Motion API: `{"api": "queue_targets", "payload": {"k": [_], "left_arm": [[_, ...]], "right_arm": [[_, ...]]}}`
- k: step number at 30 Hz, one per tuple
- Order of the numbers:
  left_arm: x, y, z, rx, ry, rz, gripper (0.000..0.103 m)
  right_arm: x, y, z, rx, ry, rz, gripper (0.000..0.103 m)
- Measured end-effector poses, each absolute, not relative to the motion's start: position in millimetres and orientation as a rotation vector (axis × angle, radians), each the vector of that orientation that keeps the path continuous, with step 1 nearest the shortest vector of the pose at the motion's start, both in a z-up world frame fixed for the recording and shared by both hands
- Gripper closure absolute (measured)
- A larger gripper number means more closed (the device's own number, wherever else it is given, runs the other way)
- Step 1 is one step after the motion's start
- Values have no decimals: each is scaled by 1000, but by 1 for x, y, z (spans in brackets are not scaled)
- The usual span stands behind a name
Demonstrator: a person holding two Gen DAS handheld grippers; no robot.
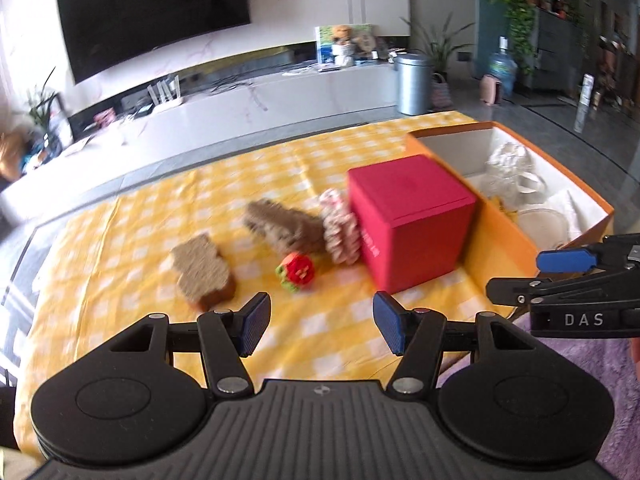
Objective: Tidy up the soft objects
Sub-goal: 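Withdraw both open tools from the box back toward the remaining items, then grasp the bear-shaped sponge with the left tool while the right tool grasps the brown plush toy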
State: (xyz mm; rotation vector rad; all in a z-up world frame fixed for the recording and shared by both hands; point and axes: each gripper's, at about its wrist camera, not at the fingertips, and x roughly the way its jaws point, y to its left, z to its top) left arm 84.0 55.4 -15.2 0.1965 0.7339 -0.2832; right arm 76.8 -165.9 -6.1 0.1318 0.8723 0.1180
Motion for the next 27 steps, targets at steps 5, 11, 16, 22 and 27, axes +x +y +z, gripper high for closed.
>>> {"api": "queue_targets", "payload": {"k": [5, 11, 16, 22, 27], "left_arm": [[79, 87, -29, 143, 775, -226, 33], [76, 114, -41, 87, 816, -204, 33], [82, 123, -51, 66, 844, -217, 33], [98, 131, -59, 37, 866, -223, 33], [113, 136, -61, 29, 881, -238, 33]], "right_arm": [[77, -144, -19, 93, 902, 143, 36], [84, -121, -30, 67, 925, 173, 36], [92, -101, -37, 25, 934, 216, 36], [106, -80, -48, -20, 953, 241, 36], [121, -66, -52, -49, 948, 265, 36]]}}
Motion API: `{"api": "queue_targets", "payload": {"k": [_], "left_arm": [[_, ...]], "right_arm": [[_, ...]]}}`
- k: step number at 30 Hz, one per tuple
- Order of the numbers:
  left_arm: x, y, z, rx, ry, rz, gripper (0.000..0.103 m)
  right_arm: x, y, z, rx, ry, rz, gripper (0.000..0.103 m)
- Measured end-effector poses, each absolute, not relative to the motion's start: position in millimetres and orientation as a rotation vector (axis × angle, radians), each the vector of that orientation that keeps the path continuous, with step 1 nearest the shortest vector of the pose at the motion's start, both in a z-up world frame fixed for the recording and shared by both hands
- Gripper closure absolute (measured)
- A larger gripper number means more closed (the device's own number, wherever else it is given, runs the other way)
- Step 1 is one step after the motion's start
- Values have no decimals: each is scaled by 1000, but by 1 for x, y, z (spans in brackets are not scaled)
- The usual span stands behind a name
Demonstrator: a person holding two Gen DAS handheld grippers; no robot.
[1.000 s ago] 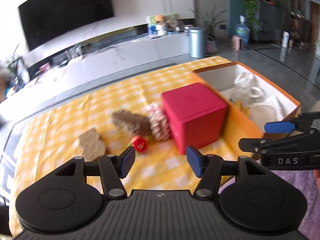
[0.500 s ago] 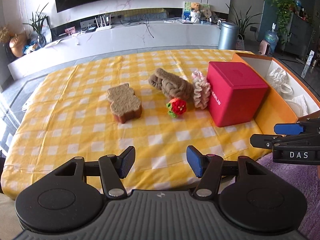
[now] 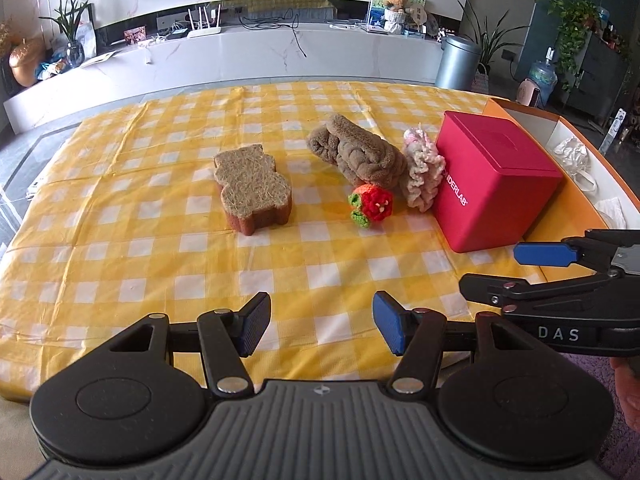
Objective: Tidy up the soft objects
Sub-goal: 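Grasp the bear-shaped sponge with the left tool while the right tool grasps the brown plush toy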
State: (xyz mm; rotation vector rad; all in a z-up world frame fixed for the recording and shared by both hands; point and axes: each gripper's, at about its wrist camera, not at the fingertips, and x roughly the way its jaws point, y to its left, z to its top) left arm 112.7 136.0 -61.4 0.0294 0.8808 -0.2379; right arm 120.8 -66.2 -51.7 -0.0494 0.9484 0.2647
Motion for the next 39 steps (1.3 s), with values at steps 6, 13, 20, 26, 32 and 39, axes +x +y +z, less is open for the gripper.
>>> {"api": "queue_targets", "payload": {"k": [6, 13, 20, 26, 32, 39], "left_arm": [[131, 138, -61, 62, 886, -267, 33], [152, 142, -62, 106, 880, -292, 33], [174, 150, -63, 121, 872, -299, 33], [202, 157, -68, 114, 869, -286, 31], [235, 164, -81, 30, 883, -217, 12], [261, 162, -109, -12, 919, -147, 12]], "right_arm": [[140, -49, -53, -96, 943, 313, 37], [161, -37, -56, -152, 945, 347, 42], [189, -24, -55, -249, 912, 370, 45], [227, -11, -57, -329, 867, 362, 46], [260, -4, -70, -377, 863, 344, 46], [282, 0, -89, -405, 886, 356, 46]]}}
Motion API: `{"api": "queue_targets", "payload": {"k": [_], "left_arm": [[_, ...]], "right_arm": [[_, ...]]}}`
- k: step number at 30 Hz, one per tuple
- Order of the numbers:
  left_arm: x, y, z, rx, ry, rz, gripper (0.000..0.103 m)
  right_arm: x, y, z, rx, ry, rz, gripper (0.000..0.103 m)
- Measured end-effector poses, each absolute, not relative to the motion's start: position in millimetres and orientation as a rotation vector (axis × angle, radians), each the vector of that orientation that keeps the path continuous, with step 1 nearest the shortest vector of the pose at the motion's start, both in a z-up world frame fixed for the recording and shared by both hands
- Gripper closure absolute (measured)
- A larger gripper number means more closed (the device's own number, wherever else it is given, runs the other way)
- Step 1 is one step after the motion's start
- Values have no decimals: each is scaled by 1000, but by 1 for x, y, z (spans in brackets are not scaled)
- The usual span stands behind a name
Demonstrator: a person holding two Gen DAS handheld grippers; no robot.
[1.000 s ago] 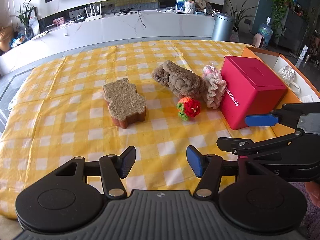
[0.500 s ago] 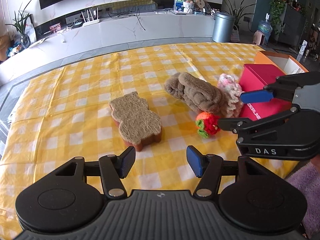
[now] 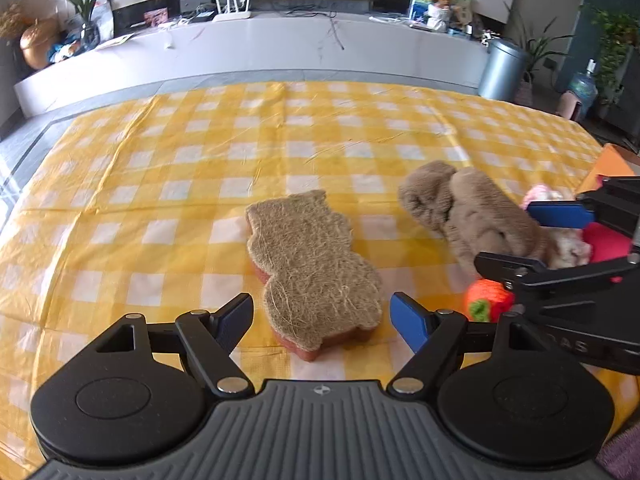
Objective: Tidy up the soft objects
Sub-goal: 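Grasp the bear-shaped sponge with the left tool while the right tool grasps the brown plush toy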
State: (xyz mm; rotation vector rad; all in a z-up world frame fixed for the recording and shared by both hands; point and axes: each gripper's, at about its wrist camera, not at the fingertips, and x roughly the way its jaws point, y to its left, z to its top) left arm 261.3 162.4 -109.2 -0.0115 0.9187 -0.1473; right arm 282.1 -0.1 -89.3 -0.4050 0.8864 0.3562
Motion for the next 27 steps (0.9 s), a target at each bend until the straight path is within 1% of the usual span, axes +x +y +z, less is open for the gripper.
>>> {"api": "queue_targets", "payload": {"k": [3, 4, 5, 7, 9, 10, 12, 15, 17, 20, 27], "left_arm": [[265, 159, -119, -11, 930, -135, 10], [266, 158, -121, -10, 929, -138, 7], [266, 156, -122, -12, 925, -140, 4], [267, 153, -124, -8, 919, -145, 4], [269, 148, -129, 28, 931, -113, 4], [269, 147, -132, 39, 938, -114, 4], [268, 146, -136, 30, 943, -123, 7], [266, 147, -134, 12, 925, -136, 19], [263, 146, -131, 9, 914, -142, 23], [259, 146, -127, 8, 910, -151, 26], [245, 142, -103, 30, 878, -158, 26]], "right_arm": [[285, 0, -95, -402, 893, 365, 49], [286, 0, -97, -405, 893, 363, 50], [287, 0, -99, -408, 894, 362, 54], [288, -2, -102, -392, 901, 365, 57], [288, -4, -103, -376, 910, 368, 64], [288, -4, -104, -376, 911, 367, 65], [287, -5, -104, -377, 910, 368, 68], [285, -6, -103, -381, 902, 374, 70], [284, -6, -102, -383, 896, 376, 71], [283, -7, -98, -379, 888, 380, 74], [276, -10, -76, -354, 860, 397, 78]]}}
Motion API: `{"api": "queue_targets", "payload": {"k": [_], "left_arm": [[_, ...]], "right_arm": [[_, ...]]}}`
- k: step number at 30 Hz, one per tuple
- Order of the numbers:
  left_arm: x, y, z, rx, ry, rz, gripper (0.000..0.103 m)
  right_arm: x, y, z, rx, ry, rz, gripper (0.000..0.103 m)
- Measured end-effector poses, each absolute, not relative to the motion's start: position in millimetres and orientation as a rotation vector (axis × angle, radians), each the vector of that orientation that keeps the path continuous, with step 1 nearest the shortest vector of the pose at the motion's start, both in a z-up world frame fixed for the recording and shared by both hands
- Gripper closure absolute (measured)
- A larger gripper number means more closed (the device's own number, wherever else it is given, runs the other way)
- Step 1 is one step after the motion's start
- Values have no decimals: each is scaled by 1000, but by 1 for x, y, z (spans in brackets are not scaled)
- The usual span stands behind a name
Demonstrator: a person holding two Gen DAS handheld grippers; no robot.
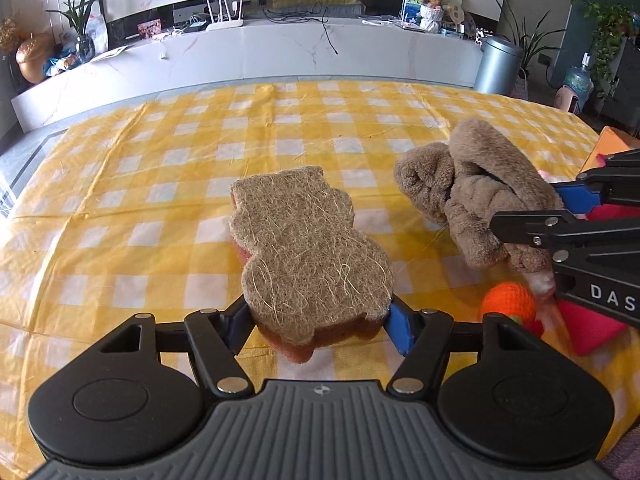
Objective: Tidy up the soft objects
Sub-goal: 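Grasp the bear-shaped sponge with the left tool while the right tool grasps the brown plush toy, then carry the sponge with the left tool while the right tool carries the plush toy over the box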
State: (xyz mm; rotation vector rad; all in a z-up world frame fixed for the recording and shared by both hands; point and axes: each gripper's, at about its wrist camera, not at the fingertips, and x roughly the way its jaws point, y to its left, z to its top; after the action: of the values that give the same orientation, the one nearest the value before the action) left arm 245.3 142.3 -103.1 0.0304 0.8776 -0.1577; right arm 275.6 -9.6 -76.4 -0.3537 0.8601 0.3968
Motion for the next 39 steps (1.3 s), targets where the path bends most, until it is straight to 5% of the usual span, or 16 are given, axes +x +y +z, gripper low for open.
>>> {"api": "queue_targets", "payload": {"k": [20, 39], "left_arm": [[155, 119, -8, 47, 886, -210, 26], [121, -2, 50, 163, 755, -492, 26]], "right_arm": [[190, -46, 22, -191, 812, 461, 80], [101, -178, 89, -171, 670, 226, 80]]}}
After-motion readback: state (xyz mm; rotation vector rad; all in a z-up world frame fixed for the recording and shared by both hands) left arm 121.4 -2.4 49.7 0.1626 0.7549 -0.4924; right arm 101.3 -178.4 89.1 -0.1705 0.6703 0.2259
